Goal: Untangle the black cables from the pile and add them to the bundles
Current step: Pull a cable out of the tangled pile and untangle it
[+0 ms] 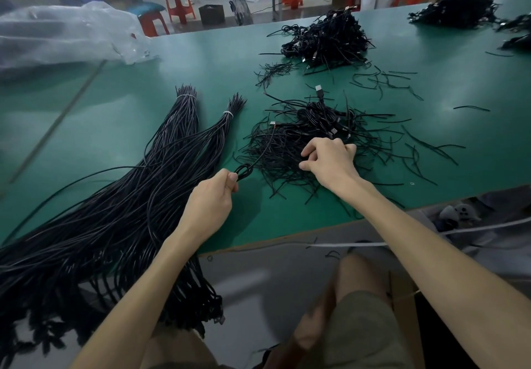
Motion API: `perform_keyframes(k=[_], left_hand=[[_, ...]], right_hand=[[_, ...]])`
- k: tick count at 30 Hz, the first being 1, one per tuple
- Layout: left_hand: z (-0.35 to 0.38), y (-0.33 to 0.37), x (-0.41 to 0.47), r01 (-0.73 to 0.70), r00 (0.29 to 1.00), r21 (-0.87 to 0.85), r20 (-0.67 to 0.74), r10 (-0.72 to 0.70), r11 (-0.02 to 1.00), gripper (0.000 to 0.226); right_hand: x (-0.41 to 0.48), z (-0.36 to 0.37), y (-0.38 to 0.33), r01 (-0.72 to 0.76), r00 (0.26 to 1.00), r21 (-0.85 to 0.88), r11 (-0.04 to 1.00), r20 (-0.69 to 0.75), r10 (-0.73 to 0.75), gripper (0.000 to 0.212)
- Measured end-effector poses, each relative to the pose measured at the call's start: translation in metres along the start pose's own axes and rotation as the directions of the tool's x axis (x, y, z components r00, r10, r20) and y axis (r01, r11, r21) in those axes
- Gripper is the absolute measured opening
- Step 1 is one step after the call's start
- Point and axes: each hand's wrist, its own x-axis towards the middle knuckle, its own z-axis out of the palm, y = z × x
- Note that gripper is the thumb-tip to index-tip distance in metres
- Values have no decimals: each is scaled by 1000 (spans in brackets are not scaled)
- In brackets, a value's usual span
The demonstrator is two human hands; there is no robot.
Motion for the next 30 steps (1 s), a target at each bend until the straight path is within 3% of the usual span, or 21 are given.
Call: perform_keyframes(k=[5, 10, 17, 20, 22, 26, 30], left_hand=[[-1, -1, 1, 3, 1000, 0, -8, -3, 1000, 46], [-1, 1, 1, 13, 1000, -7, -12, -13, 1000, 45], [0, 1, 2, 4, 1000, 19, -21, -4, 1000, 43], [1, 0, 1, 7, 1000, 16, -20, -6, 1000, 43], [1, 1, 1, 19, 1000, 0, -14, -19, 1000, 45], [0, -1, 2, 56, 998, -43, 5, -56, 997, 44], [-2, -1, 0, 25, 999, -111, 30, -22, 993, 41]], right_hand=[[5, -6, -6, 3, 1000, 125, 992, -12, -1, 19], [9, -12, -12, -29, 999, 99, 995, 18, 28, 5], [3, -16, -20, 116, 969, 206, 972, -237, -66, 5], [-14, -17, -33, 211, 963, 404, 890, -243, -118, 5], [-29, -10, -43, 201, 977, 537, 819, -171, -128, 11], [-53, 22, -62, 8, 997, 807, 590, 36, -62, 32], [-60, 52, -69, -129, 991, 891, 436, 131, 26, 38]])
